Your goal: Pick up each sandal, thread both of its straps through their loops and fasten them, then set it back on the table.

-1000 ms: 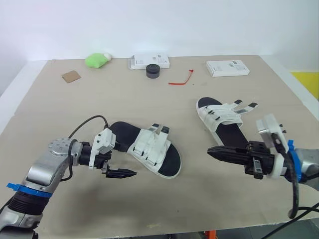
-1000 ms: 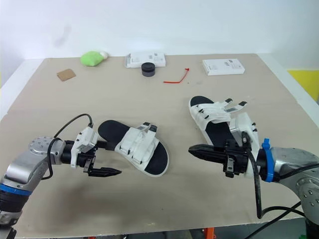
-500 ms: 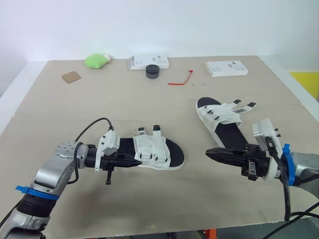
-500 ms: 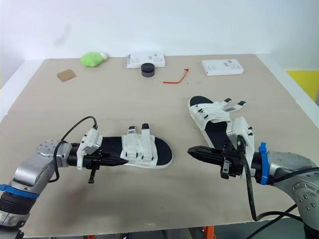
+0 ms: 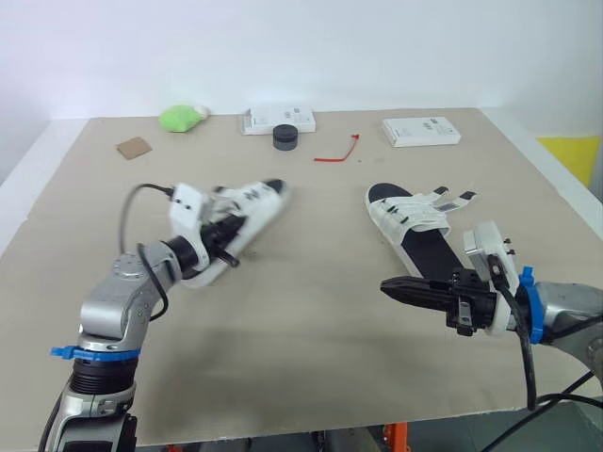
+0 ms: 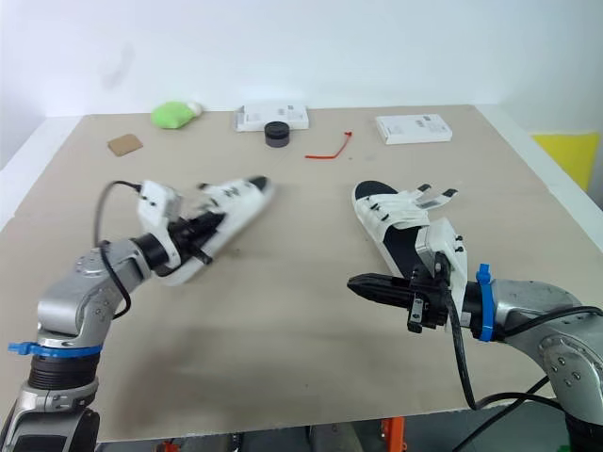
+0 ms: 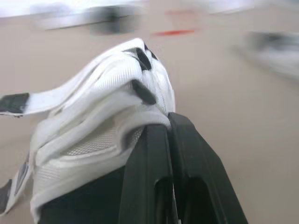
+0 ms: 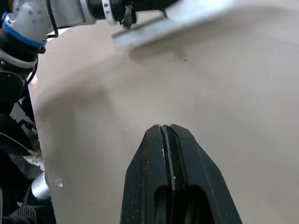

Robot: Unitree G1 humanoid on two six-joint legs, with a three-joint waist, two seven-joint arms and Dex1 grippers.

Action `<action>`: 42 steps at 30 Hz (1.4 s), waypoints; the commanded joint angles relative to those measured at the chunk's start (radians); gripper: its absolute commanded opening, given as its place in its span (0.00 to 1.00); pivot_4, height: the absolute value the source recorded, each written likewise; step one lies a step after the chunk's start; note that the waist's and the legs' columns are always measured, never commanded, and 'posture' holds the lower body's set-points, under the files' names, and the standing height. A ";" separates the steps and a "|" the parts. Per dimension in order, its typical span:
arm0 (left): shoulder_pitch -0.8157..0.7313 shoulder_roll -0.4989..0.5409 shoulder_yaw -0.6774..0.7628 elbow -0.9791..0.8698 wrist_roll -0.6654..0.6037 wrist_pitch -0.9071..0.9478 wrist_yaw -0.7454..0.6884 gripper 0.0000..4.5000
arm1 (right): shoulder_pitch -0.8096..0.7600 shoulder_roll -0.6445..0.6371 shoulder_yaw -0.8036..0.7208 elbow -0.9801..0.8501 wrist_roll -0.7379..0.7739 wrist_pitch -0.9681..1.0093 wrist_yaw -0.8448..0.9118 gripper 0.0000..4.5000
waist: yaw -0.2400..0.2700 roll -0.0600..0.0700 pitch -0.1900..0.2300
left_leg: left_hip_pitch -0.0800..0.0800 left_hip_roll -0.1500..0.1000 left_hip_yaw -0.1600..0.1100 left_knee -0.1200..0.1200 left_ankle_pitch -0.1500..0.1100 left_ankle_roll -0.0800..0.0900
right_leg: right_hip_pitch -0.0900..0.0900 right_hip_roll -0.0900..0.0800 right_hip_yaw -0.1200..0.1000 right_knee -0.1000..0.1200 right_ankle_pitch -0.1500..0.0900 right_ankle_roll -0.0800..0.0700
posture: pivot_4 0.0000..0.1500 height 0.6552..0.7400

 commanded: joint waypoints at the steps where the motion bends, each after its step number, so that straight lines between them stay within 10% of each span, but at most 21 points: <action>1: 0.037 -0.003 0.063 -0.099 0.043 0.059 0.125 0.02 | -0.038 0.005 0.015 0.019 -0.009 -0.034 0.009 0.00 | 0.005 0.000 0.000 | -0.001 0.000 -0.001 0.000 0.000 0.000 | 0.000 0.000 0.000 0.000 0.000 0.000 | 1.00 1.00; 9: 0.122 -0.009 -0.021 -0.037 0.084 -0.075 0.082 0.02 | -0.112 0.012 0.109 0.086 -0.070 -0.076 0.050 0.00 | 0.030 0.000 0.000 | -0.002 -0.005 -0.001 0.002 0.000 -0.001 | 0.001 -0.005 -0.001 -0.001 0.003 -0.002 | 1.00 1.00; 20: 0.055 -0.037 -0.015 -0.031 -0.019 -0.155 -0.039 0.99 | -0.050 0.026 0.059 0.051 -0.057 -0.086 0.025 0.00 | 0.029 0.000 0.000 | -0.002 -0.004 -0.001 0.002 0.003 0.000 | 0.001 -0.004 -0.001 -0.001 0.004 0.000 | 1.00 1.00; 28: 0.263 0.152 0.076 -0.217 -0.297 -0.141 -0.420 0.99 | 0.047 0.001 -0.032 0.060 -0.089 -0.116 0.027 0.00 | 0.023 0.001 -0.001 | -0.001 -0.003 0.001 -0.001 0.002 0.000 | 0.000 -0.004 0.000 -0.001 0.004 -0.002 | 1.00 1.00; 42: 0.519 0.415 0.514 -0.147 -0.596 0.132 -0.425 0.99 | 0.187 -0.071 -0.201 0.232 -0.181 -0.161 0.106 0.00 | 0.025 0.002 -0.001 | 0.000 0.002 0.006 -0.001 0.003 0.002 | -0.002 -0.001 0.000 -0.001 0.004 -0.003 | 1.00 1.00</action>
